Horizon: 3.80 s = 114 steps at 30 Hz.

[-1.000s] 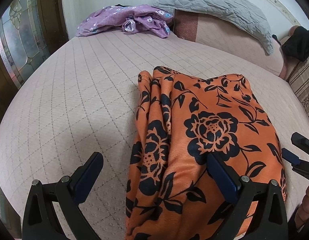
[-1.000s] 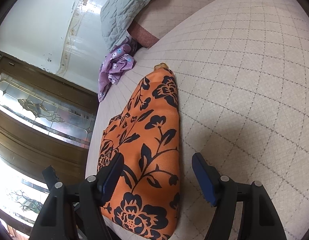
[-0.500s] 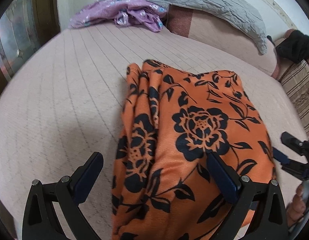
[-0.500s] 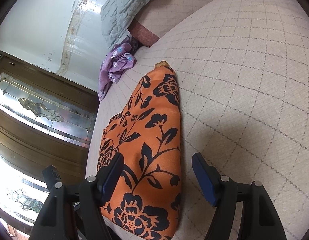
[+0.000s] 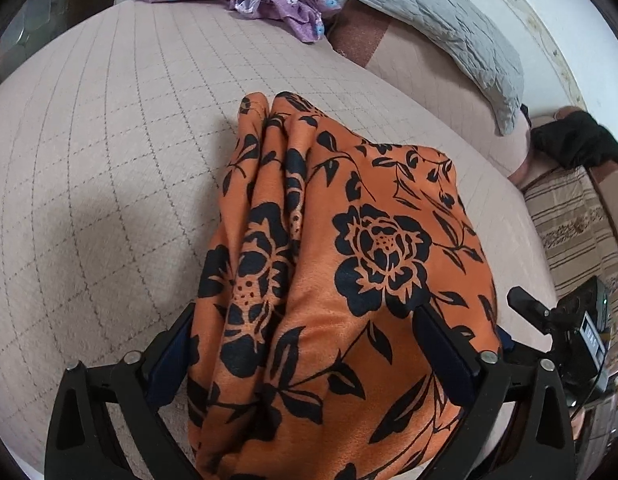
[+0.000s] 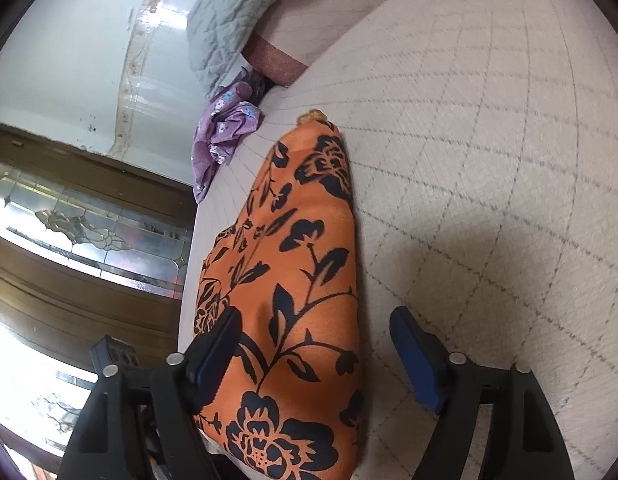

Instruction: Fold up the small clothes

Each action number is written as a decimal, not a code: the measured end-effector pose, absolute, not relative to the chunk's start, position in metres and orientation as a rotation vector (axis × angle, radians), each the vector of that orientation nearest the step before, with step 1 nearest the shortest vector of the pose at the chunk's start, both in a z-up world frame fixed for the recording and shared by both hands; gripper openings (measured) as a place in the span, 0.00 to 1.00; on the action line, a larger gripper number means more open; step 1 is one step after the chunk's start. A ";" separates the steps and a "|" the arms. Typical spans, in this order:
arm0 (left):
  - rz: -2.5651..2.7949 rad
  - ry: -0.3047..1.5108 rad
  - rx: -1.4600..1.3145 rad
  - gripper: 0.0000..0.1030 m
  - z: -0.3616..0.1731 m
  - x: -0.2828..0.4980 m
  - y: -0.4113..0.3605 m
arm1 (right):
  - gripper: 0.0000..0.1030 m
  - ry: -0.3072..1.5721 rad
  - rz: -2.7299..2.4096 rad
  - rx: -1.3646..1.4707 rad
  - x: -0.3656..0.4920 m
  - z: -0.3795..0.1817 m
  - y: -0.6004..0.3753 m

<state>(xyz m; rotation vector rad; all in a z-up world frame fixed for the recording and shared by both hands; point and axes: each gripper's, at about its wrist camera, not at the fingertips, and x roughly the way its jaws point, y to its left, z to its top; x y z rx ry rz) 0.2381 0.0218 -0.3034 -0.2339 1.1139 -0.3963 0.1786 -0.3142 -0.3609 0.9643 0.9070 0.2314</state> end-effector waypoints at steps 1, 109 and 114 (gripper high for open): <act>-0.390 1.109 -0.224 0.91 -0.303 0.237 0.023 | 0.77 0.910 0.232 0.968 0.179 -0.363 -0.313; -0.161 0.723 0.345 0.49 -0.259 0.154 -0.098 | 0.34 0.771 0.124 0.688 0.114 -0.289 -0.352; -0.149 0.707 0.335 0.60 -0.253 0.138 -0.094 | 0.34 0.781 0.139 0.612 0.078 -0.285 -0.329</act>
